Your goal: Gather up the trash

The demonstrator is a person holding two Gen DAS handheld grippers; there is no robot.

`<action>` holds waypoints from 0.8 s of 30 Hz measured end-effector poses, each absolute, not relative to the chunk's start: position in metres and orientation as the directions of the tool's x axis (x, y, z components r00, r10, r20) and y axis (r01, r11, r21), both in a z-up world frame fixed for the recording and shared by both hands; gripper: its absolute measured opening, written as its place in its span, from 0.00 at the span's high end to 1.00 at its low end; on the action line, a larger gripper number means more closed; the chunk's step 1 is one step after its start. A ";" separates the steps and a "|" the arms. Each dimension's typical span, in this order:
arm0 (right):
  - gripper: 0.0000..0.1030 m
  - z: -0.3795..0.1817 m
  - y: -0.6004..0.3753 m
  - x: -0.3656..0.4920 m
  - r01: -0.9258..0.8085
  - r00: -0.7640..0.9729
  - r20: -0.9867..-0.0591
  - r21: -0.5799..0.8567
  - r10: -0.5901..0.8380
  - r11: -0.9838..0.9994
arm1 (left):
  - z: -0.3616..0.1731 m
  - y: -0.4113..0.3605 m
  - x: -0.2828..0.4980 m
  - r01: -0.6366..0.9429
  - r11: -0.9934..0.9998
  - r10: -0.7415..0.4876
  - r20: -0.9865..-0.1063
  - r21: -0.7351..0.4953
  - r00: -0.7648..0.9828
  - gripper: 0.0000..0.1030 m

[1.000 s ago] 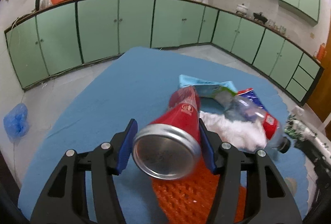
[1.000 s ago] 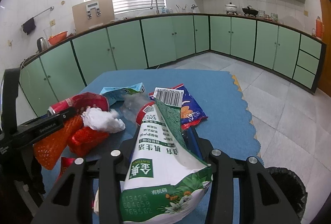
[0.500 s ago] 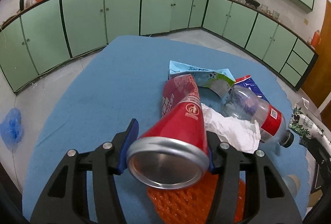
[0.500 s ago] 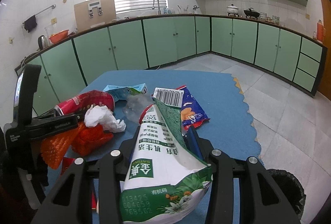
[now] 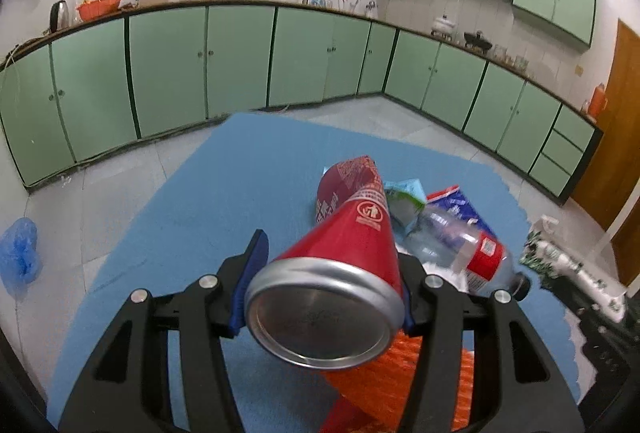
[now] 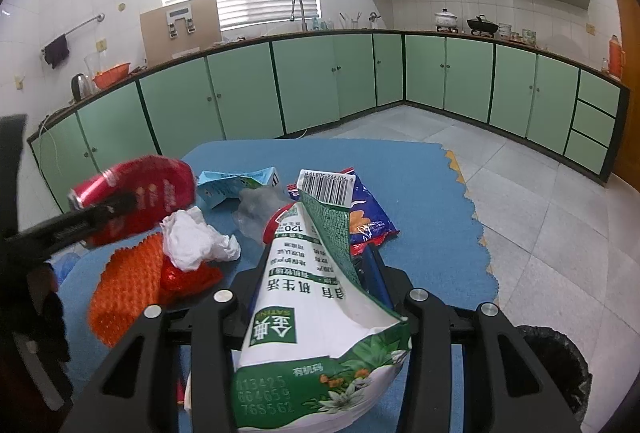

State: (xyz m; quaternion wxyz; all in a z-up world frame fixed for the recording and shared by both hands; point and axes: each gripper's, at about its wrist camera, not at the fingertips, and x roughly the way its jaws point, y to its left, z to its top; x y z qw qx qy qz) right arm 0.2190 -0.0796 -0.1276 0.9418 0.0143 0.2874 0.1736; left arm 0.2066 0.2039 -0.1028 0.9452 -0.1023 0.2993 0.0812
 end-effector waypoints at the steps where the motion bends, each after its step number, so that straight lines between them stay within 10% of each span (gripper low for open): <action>1: 0.57 -0.126 -0.081 0.218 -0.318 0.779 -0.530 0.128 0.335 0.940 | -0.097 0.199 0.203 -0.212 0.966 0.095 -0.568 -0.145 0.818 0.49; 24: 0.58 -0.068 -0.185 0.162 -0.144 0.895 -0.410 0.103 0.174 0.984 | -0.049 0.041 0.182 0.126 0.974 -0.197 -0.422 -0.190 0.885 0.49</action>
